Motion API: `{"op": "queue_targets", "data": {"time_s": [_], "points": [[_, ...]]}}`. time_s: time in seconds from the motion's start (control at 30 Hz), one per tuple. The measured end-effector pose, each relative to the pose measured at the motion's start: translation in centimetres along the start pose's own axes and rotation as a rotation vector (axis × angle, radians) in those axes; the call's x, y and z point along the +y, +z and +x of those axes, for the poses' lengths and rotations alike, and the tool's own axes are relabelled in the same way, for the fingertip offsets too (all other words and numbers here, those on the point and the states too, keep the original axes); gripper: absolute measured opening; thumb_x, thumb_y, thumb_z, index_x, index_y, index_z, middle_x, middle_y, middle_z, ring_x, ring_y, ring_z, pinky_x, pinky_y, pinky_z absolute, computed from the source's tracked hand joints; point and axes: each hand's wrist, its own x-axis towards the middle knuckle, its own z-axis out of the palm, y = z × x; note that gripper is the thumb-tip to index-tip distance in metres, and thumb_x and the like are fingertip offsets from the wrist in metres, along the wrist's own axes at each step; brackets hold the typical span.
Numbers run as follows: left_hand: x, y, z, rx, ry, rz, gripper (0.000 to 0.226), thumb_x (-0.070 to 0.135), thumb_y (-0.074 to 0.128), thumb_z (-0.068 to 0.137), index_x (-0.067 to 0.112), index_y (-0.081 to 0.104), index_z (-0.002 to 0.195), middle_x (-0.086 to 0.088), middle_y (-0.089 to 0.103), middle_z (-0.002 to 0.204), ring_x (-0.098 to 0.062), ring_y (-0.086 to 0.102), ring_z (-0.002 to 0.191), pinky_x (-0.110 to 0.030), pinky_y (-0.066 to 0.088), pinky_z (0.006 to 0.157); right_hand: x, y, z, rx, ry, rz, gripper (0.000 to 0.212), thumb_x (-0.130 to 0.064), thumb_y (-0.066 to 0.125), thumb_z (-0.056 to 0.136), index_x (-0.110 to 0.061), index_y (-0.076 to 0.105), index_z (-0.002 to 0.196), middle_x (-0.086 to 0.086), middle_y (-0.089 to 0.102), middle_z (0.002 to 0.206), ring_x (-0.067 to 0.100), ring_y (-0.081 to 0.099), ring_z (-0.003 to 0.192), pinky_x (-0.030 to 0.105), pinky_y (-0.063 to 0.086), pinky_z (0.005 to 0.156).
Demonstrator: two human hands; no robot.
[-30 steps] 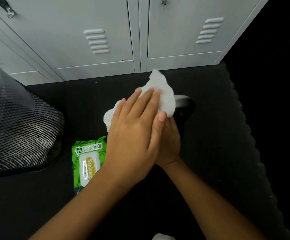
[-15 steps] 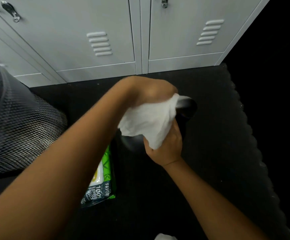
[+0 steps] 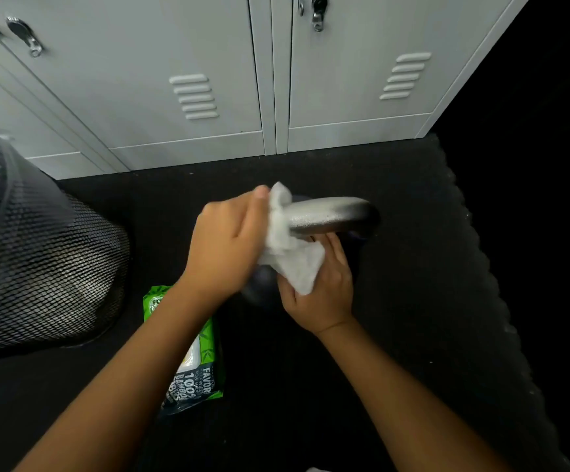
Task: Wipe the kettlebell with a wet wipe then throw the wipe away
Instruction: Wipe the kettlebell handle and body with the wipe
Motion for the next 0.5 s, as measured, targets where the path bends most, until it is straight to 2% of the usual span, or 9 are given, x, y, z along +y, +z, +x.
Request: {"op": "queue_targets", "data": {"time_s": [0.07,0.1,0.13,0.2,0.27,0.33,0.37,0.43,0.5], "points": [[-0.7,-0.3,0.1,-0.026,-0.094,-0.132,0.043,0.036,0.031,0.092,0.007,0.048,0.065,-0.008,0.050,0.058,-0.015,0.044,0.053,-0.034,0.034,0.053,-0.1,-0.4,0.3,0.012,-0.030,-0.038,0.051,-0.031,0.059,0.076,-0.017,0.041,0.121,0.015,0.066,0.110,0.024,0.044,0.114,0.041,0.033,0.103],[-0.3,-0.4,0.4,-0.053,-0.132,-0.093,0.039,0.034,0.032,0.091,0.009,0.048,0.065,-0.006,0.051,0.061,-0.018,0.047,0.057,-0.034,0.035,0.055,0.0,-0.3,0.2,-0.015,-0.020,-0.047,0.051,-0.032,0.058,0.077,-0.017,0.041,0.123,0.014,0.066,0.112,0.024,0.046,0.115,0.041,0.032,0.104],[0.5,-0.4,0.8,-0.111,-0.143,0.052,0.033,0.030,0.035,0.092,0.012,0.050,0.069,-0.005,0.054,0.068,-0.023,0.052,0.064,-0.035,0.036,0.059,0.2,-0.1,0.1,-0.063,-0.007,-0.054,0.049,-0.034,0.054,0.079,-0.018,0.041,0.124,0.011,0.066,0.113,0.024,0.049,0.115,0.040,0.031,0.106],[2.7,0.0,1.8,-0.192,-0.088,0.406,0.013,0.019,0.045,0.094,0.010,0.053,0.094,-0.009,0.058,0.092,-0.030,0.057,0.080,-0.036,0.038,0.065,0.3,0.3,0.0,-0.148,0.015,-0.042,0.047,-0.039,0.047,0.083,-0.018,0.042,0.125,0.009,0.065,0.112,0.024,0.053,0.112,0.039,0.032,0.109],[4.7,1.1,2.4,-0.202,0.021,0.594,0.017,0.019,0.044,0.095,0.008,0.049,0.107,-0.009,0.055,0.088,-0.026,0.052,0.071,-0.035,0.041,0.062,0.4,0.5,-0.4,-0.111,0.071,-0.013,0.053,-0.039,0.053,0.081,-0.014,0.039,0.125,0.013,0.063,0.115,0.020,0.047,0.114,0.040,0.035,0.111],[6.2,1.9,2.1,-0.159,0.118,0.616,0.021,0.027,0.035,0.099,0.012,0.050,0.099,-0.003,0.047,0.069,-0.022,0.050,0.058,-0.035,0.048,0.055,0.1,0.3,-0.5,-0.023,0.157,0.077,0.066,-0.032,0.068,0.073,-0.011,0.033,0.125,0.020,0.063,0.117,0.020,0.041,0.114,0.047,0.031,0.108],[6.2,2.2,1.8,-0.094,0.140,0.582,0.029,0.032,0.029,0.100,0.014,0.051,0.095,-0.001,0.046,0.064,-0.022,0.051,0.054,-0.035,0.049,0.053,0.0,0.2,-0.6,0.005,0.147,0.074,0.065,-0.031,0.068,0.072,-0.011,0.033,0.124,0.020,0.064,0.114,0.021,0.042,0.113,0.046,0.032,0.108],[5.2,1.6,0.8,0.038,0.166,0.438,0.040,0.040,0.021,0.098,0.017,0.053,0.088,0.002,0.048,0.061,-0.022,0.051,0.051,-0.036,0.047,0.049,0.3,0.3,-0.6,-0.003,0.041,-0.005,0.049,-0.037,0.053,0.076,-0.015,0.039,0.118,0.015,0.067,0.106,0.022,0.048,0.109,0.039,0.035,0.109],[2.5,1.1,-0.3,0.101,0.111,0.268,0.039,0.042,0.024,0.097,0.017,0.051,0.082,0.001,0.049,0.061,-0.023,0.051,0.055,-0.037,0.042,0.050,0.5,0.3,-0.2,-0.071,-0.027,-0.052,0.040,-0.039,0.048,0.079,-0.022,0.042,0.114,0.007,0.067,0.105,0.023,0.052,0.109,0.037,0.032,0.107]]}}
